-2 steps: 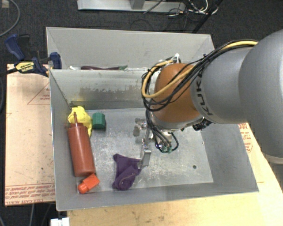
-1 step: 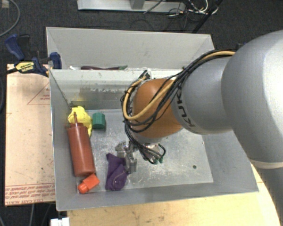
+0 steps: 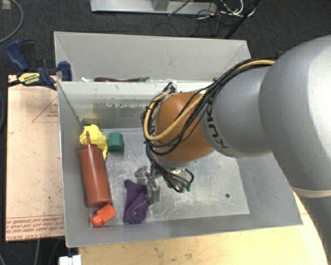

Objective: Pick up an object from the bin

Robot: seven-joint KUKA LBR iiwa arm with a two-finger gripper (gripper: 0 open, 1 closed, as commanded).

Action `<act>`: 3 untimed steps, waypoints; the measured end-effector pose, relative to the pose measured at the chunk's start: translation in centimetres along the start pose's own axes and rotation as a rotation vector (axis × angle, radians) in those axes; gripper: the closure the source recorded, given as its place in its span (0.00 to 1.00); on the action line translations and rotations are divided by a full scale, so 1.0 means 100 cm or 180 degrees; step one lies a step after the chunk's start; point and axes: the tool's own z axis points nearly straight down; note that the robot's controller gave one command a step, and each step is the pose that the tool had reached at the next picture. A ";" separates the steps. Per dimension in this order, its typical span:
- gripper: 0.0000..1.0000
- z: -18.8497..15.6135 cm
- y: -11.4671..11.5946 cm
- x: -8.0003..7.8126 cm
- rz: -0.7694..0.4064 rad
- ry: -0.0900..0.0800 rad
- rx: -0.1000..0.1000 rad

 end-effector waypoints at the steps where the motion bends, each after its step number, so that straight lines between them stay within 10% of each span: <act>1: 1.00 -0.106 0.004 -0.002 -0.0149 -0.0010 -0.0003; 3: 1.00 -0.142 -0.001 0.006 -0.0180 0.0019 -0.0009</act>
Offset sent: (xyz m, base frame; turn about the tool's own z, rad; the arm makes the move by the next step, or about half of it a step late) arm 0.0000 0.0000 0.0000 0.0000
